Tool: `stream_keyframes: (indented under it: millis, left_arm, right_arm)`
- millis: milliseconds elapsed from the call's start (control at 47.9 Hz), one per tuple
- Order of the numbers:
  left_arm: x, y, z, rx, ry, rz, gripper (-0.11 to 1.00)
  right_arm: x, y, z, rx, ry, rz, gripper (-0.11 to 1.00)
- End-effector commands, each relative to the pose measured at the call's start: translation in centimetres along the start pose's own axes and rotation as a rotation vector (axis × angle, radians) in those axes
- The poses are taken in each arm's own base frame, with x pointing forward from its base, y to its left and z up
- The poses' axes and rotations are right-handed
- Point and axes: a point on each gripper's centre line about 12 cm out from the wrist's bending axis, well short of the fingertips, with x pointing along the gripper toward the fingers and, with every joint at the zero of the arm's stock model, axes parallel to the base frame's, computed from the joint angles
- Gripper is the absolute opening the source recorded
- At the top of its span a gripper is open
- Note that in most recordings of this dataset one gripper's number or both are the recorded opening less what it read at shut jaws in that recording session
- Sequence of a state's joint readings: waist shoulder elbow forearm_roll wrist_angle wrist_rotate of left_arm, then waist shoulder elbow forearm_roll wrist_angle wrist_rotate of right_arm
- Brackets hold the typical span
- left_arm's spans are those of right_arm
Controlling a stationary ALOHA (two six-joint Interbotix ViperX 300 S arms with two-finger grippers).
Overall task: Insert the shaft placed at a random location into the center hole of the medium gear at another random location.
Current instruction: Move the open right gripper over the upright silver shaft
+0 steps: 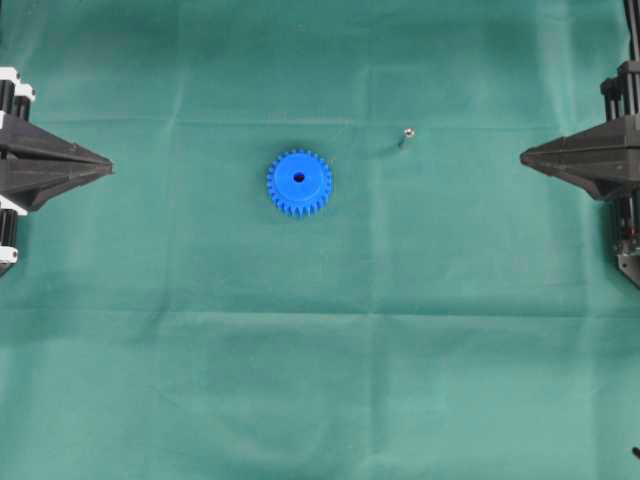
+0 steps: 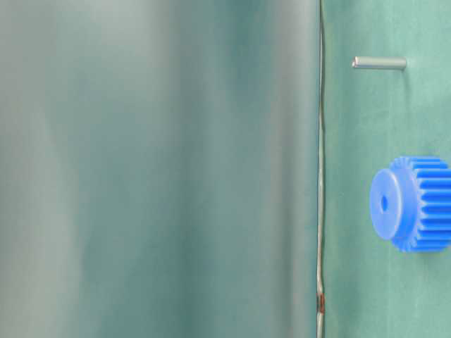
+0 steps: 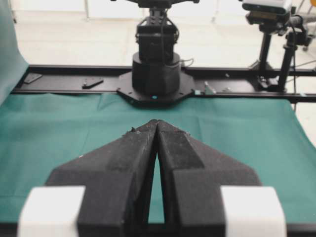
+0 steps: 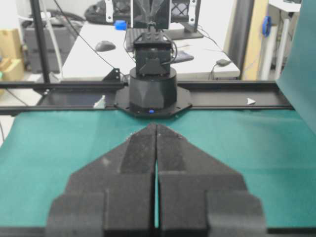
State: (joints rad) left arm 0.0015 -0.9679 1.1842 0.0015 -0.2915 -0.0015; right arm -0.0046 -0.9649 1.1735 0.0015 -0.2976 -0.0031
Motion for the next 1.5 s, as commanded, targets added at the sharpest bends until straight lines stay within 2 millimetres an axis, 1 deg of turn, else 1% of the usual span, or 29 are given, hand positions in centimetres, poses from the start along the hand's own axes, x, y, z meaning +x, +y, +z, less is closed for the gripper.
stream_keyframes:
  millis: [0,376,522,563,626,689,730,793,814,876,918,960,1064,1127,1273,1481]
  left_arm:
    - [0.5,-0.2,1.2,0.007,-0.023,-0.011,0.0]
    - [0.5,-0.2,1.3,0.007,-0.026,-0.01,0.0]
    - [0.5,-0.2,1.2,0.008,-0.021,-0.01,0.0]
    - [0.5,-0.2,1.2,0.008,-0.018,-0.011,0.0]
    - [0.5,-0.2,1.1,0.008,-0.014,-0.011,0.0]
    - [0.5,-0.2,1.1,0.008,-0.011,-0.011,0.0]
    - [0.5,-0.2,1.1,0.008,-0.009,-0.011,0.0]
    - [0.5,-0.2,1.1,0.008,-0.008,-0.011,0.0]
    - [0.5,-0.2,1.1,0.008,-0.009,-0.011,0.0]
    - [0.5,-0.2,1.1,0.008,-0.009,-0.011,0.0]
    - [0.5,-0.2,1.0,0.011,-0.008,-0.012,0.0]
    - [0.5,-0.2,1.0,0.01,-0.006,-0.01,0.0]
    - [0.5,-0.2,0.9,0.013,0.003,-0.01,0.0]
    - [0.5,-0.2,0.8,0.013,0.005,-0.01,0.0]
    - [0.5,-0.2,0.7,0.011,0.008,-0.012,0.0]
    - [0.5,-0.2,0.6,0.011,0.012,-0.011,0.0]
  right_arm:
    - [0.2,0.0,0.8,-0.014,-0.017,-0.002,0.01]
    - [0.4,-0.1,0.9,-0.011,-0.003,-0.006,0.01]
    - [0.6,-0.3,0.4,-0.011,0.019,-0.017,0.01]
    - [0.9,-0.4,0.2,-0.011,0.028,-0.021,0.03]
    - [1.2,-0.7,-0.2,-0.011,0.037,-0.032,0.13]
    - [1.5,-1.0,-0.7,-0.012,0.052,-0.046,0.27]
    - [1.9,-1.3,-1.4,-0.012,0.076,-0.061,0.41]
    - [2.4,-1.8,-2.4,-0.012,0.106,-0.081,0.6]
    - [2.7,-2.0,-2.9,-0.012,0.125,-0.088,0.68]
    - [3.3,-2.5,-4.1,-0.012,0.165,-0.105,0.84]
    - [3.8,-2.8,-4.8,-0.01,0.189,-0.114,0.92]
    - [4.3,-3.1,-5.5,-0.009,0.215,-0.125,0.92]
    - [5.5,-4.3,-7.7,-0.001,0.298,-0.161,0.88]
    - [6.0,-5.0,-9.0,0.005,0.345,-0.185,0.88]
    - [6.9,-6.8,-12.1,0.02,0.435,-0.236,0.88]
    - [7.5,-7.8,-15.3,0.036,0.508,-0.265,0.88]
